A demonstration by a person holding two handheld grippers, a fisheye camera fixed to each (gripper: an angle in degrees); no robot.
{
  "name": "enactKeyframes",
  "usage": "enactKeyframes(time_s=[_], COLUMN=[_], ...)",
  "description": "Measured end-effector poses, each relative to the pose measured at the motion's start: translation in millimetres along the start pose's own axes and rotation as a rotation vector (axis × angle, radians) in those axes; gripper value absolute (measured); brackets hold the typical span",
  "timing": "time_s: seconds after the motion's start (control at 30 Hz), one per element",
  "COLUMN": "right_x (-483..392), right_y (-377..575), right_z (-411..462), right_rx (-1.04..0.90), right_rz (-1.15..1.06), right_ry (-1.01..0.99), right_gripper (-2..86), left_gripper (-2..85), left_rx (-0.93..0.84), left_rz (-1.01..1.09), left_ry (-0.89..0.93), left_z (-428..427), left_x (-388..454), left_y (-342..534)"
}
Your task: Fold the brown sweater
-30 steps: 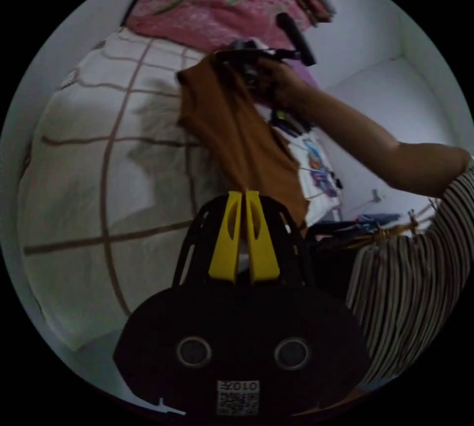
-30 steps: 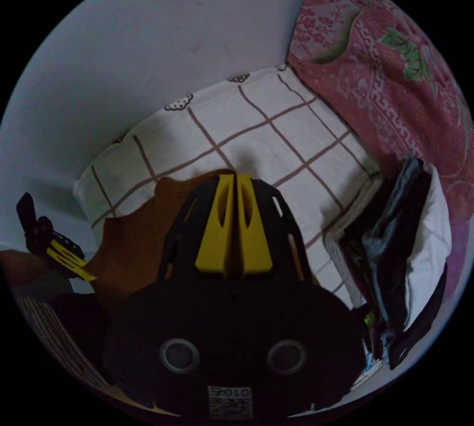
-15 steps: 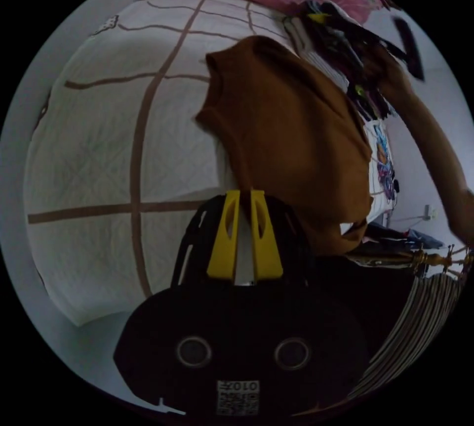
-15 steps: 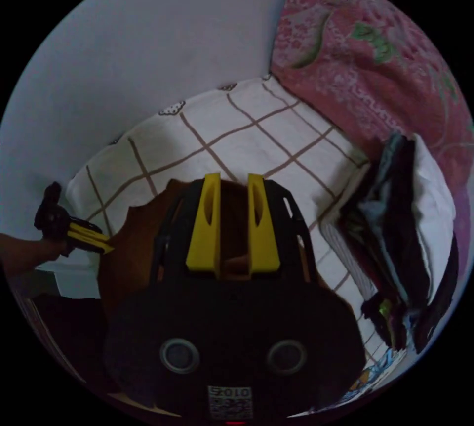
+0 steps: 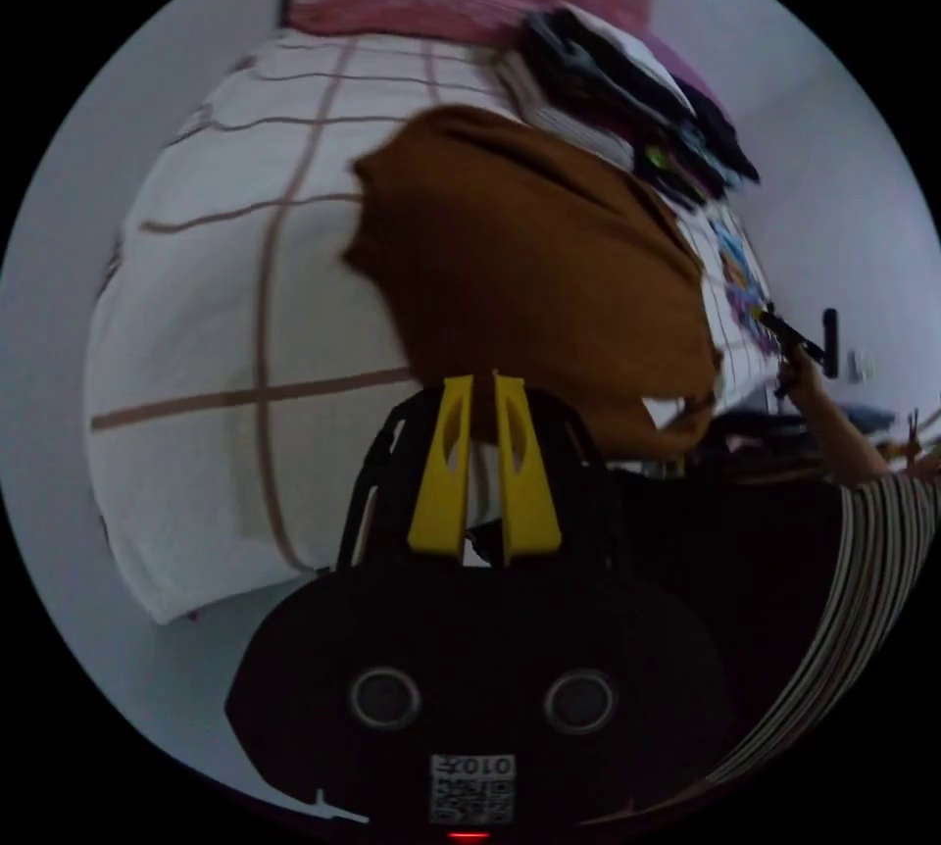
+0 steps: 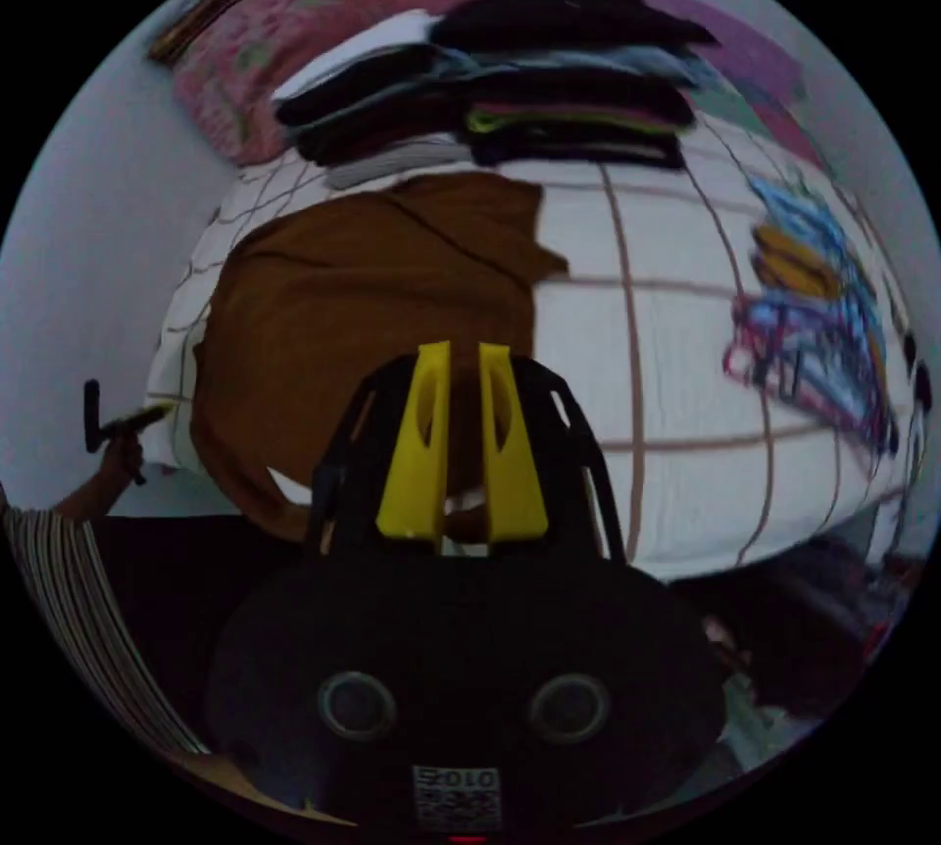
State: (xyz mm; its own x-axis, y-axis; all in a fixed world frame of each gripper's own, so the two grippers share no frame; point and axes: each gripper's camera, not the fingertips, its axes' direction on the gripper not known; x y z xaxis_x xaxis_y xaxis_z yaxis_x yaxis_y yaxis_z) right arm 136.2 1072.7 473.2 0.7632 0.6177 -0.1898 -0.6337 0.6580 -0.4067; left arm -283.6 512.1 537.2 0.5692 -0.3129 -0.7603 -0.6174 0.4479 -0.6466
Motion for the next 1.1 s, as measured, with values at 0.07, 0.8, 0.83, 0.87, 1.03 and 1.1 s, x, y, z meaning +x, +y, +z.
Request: enactKeyframes(time_s=[0.07, 0.8, 0.83, 0.87, 1.03, 1.1], right_x=[32, 135, 138, 138, 127, 121], right_y=[33, 189, 191, 191, 187, 194], right_z=[18, 144, 153, 158, 171, 176], right_rx=[-0.018, -0.065, -0.066, -0.068, -0.059, -0.083], right_rz=[0.104, 0.303, 0.3, 0.299, 0.249, 0.236], right_ry=[-0.033, -0.056, -0.076, -0.087, -0.024, -0.019], right_gripper=[7.3, 2.4, 2.7, 2.8, 5.9, 6.5], left_gripper=[5.0, 1.4, 1.3, 1.3, 1.9, 2.4], left_rx=[-0.069, -0.396, -0.403, -0.411, -0.37, -0.353], left_rz=[0.105, 0.613, 0.609, 0.603, 0.67, 0.743], left_ry=[0.024, 0.069, 0.085, 0.096, 0.066, 0.039], left_z=[21, 117, 119, 120, 112, 106], left_x=[21, 90, 88, 86, 92, 100], left_y=[-9, -35, -33, -31, -27, -23])
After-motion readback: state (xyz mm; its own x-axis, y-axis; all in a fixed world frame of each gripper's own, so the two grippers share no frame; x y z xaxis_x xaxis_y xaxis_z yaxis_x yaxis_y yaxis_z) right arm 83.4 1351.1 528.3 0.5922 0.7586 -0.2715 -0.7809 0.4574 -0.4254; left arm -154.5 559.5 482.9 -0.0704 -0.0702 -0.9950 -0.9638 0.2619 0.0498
